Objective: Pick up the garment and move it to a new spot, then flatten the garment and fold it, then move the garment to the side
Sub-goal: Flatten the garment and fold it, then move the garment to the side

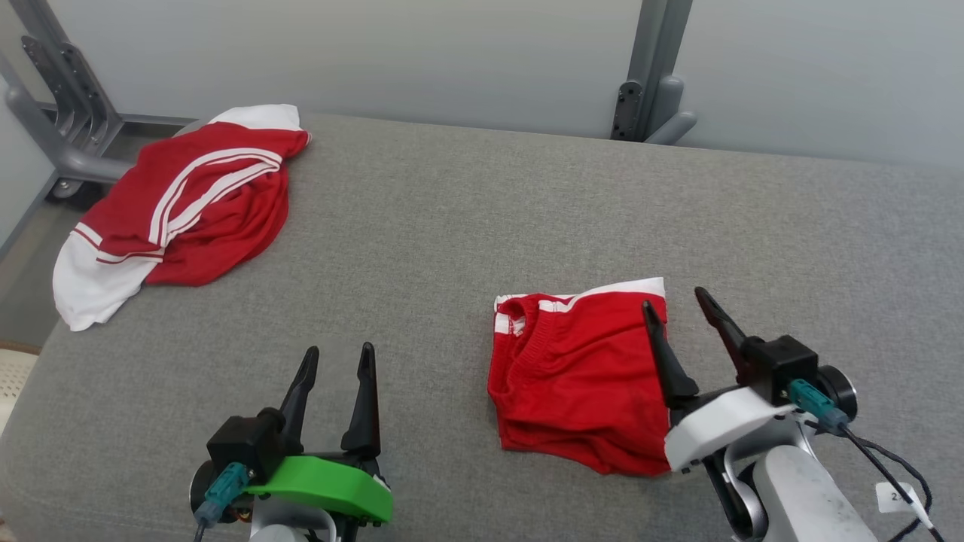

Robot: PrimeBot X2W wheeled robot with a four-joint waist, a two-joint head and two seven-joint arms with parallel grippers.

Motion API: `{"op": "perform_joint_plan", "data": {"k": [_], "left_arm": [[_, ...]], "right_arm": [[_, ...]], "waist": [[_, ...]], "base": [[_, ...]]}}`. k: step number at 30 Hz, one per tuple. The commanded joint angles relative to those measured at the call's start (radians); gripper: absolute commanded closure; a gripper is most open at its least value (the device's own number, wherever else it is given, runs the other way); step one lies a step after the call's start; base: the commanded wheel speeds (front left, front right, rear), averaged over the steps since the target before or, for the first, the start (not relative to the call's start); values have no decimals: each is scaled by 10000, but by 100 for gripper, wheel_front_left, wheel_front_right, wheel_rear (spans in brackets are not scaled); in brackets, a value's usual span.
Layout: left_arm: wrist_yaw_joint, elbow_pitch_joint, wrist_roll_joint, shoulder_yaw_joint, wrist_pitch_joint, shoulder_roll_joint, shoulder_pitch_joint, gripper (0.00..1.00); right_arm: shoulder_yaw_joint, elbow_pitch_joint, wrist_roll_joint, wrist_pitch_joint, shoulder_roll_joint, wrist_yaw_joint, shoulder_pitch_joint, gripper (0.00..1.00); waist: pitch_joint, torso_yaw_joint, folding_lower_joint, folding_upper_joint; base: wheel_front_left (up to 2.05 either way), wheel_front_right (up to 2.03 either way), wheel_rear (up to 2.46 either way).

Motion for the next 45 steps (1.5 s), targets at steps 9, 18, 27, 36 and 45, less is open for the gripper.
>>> {"op": "perform_joint_plan", "data": {"k": [9,18,27,36,45], "left_arm": [[72,46,517,174,-1,16,134,0],[23,-106,807,539,-1,16,622,0],[34,-226,888,724,-1,16,903,0],[2,-182,941,700,-1,16,821,0],[-30,-76,1002,744,-1,16,640,0]], "right_arm": [[-1444,-1501,54,-31,-21,-1,1450,0],[-1926,-2589,349,-31,-21,-1,2447,0],[-2165,-2912,638,-31,-22,-1,2925,0],[-2221,-2857,760,-31,-20,-1,2942,0],[-2179,-2773,769,-31,-20,-1,2870,0]], "waist": [[-236,-453,0,0],[-345,-626,0,0],[-436,-675,0,0],[-469,-757,0,0],[-478,-806,0,0]], "base": [[0,0,0],[0,0,0],[0,0,0],[0,0,0],[0,0,0]]}}
